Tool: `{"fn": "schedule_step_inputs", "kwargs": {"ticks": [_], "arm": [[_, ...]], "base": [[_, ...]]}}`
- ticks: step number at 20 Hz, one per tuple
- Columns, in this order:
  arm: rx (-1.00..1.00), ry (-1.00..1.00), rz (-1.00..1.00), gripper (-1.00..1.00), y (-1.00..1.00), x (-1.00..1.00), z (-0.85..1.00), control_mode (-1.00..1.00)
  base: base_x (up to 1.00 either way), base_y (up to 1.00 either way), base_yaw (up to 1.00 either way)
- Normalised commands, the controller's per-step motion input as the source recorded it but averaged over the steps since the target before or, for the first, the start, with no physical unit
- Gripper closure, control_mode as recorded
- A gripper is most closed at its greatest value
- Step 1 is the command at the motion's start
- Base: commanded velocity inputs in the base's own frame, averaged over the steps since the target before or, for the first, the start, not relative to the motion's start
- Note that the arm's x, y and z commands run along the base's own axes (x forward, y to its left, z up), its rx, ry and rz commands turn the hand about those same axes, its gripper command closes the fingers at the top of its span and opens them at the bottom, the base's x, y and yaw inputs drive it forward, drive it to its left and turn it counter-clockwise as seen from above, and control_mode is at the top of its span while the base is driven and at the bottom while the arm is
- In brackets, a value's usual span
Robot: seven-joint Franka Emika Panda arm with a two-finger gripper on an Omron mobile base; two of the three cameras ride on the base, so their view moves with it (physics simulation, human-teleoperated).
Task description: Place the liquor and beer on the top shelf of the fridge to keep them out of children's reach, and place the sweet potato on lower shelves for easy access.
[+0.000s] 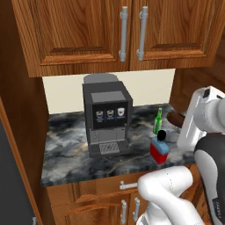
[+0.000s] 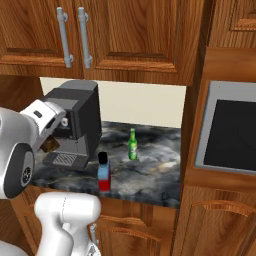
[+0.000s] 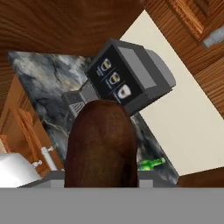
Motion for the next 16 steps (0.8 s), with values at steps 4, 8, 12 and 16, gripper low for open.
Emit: {"fn": "schedule_step_inputs", "kwargs": {"ticks": [4,8,12,16], "arm": [[0.06,-0.11,0.00,1.00,-0.38,-0.08,0.00,-1.00],[0.04,-0.10,0.00,1.00,-0.23,0.00,0.00,-1.00],[0.00,-0.04,0.00,1.00,-0.01,-0.06,0.00,1.00],[0.00,0.00,0.00,1.00,0.00,0.00,0.00,1.00]], "base": [[0.00,0.00,0.00],[0.00,0.00,0.00],[-0.13,0.00,0.01],[-0.16,0.07,0.18]]}}
